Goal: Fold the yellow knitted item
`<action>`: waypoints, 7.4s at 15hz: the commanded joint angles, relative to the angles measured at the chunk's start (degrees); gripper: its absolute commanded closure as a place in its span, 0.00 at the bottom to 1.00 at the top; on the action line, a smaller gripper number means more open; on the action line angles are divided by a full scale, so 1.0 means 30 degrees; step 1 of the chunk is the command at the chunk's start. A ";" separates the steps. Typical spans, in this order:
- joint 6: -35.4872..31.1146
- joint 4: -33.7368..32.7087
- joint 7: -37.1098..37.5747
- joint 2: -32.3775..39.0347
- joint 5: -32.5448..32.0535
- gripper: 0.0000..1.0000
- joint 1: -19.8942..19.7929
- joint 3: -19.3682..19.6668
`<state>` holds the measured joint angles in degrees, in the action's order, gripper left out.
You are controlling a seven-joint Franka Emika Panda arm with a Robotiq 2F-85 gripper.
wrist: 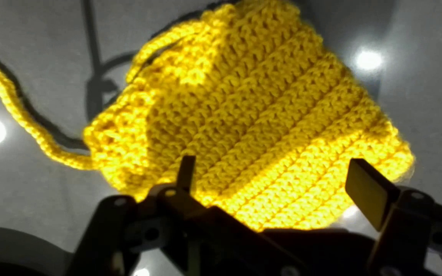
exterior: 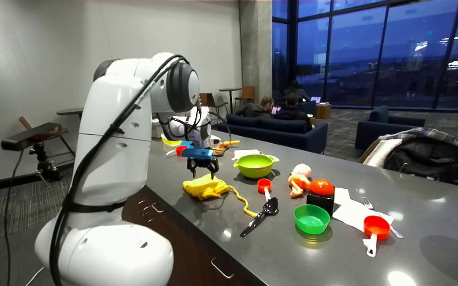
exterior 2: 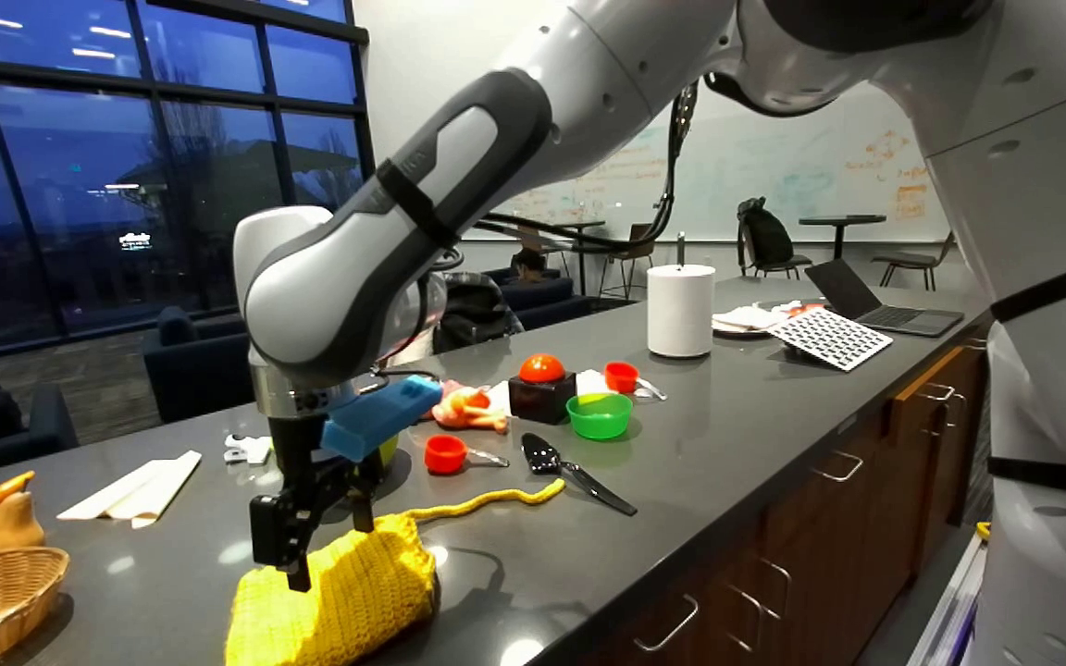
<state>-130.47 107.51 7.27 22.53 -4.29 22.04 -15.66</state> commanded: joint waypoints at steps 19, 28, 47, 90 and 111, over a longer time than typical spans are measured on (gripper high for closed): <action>0.2748 -0.5288 -0.1531 0.4957 0.0182 0.44 0.1847 -0.0621; 0.2375 -0.5055 -0.1438 0.3957 0.0008 1.00 0.1832 -0.0423; -0.2903 0.5715 0.2582 -0.4916 0.4265 0.98 -0.1493 0.0371; -0.1292 0.4178 0.2795 -0.2781 0.0529 1.00 -0.0796 0.0164; -0.0118 -0.3621 -0.1856 0.3145 0.1134 1.00 -0.0486 0.0206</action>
<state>-133.15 102.29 3.84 28.78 -0.84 20.11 -15.00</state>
